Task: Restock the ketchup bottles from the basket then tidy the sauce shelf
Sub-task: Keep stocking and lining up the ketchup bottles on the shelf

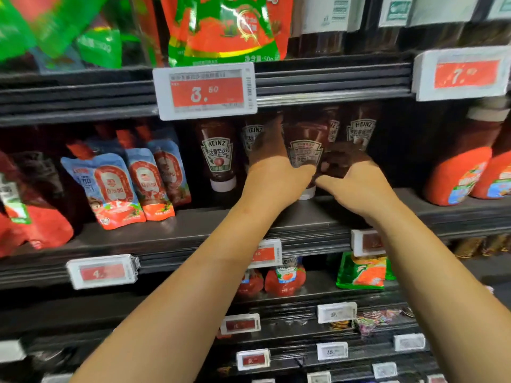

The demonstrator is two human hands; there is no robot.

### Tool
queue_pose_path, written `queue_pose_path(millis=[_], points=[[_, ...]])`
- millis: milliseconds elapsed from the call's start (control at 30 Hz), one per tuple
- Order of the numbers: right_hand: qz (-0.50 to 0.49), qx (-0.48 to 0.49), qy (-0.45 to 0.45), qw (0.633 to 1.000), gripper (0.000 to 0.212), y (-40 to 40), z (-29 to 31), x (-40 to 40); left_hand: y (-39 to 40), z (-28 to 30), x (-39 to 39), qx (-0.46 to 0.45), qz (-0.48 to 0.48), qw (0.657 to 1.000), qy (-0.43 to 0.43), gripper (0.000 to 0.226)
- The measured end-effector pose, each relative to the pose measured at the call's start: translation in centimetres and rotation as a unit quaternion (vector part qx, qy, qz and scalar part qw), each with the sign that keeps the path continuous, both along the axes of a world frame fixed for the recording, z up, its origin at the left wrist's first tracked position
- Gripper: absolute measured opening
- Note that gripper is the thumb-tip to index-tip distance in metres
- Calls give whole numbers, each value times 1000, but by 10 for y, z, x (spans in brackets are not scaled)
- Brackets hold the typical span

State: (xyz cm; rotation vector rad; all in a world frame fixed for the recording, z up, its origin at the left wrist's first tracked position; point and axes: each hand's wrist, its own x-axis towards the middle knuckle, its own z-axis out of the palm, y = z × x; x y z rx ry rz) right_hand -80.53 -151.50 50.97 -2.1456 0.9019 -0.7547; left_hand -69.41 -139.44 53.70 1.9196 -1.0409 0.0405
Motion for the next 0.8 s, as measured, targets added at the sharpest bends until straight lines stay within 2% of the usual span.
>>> queue_pose_path(millis=[100,233,400,467,600,733,800], points=[[15,9,13,1000,39,2,-4,11,-8,2,-5,2,5,1000,-13,97],[25,-7,-27,999,53,6,-2,22,-10,1,-10,12,-4,1000,-17,101],[-3,-27,-68,997,43,14,-3,25,-14,9,-1,25,2,1000,5,102],[0,-38,-94,995,47,23,-4,26,-15,12,3,18,6,1000,13,100],[29,-55,-78,995,47,36,-12,23,-14,14,14,10,7,1000,15,95],[69,-11,-85,994,45,26,-13,14,-7,11,28,-7,-18,999,41,91],[115,50,-100,987,55,19,-10,12,0,14,35,-16,-61,995,83,90]])
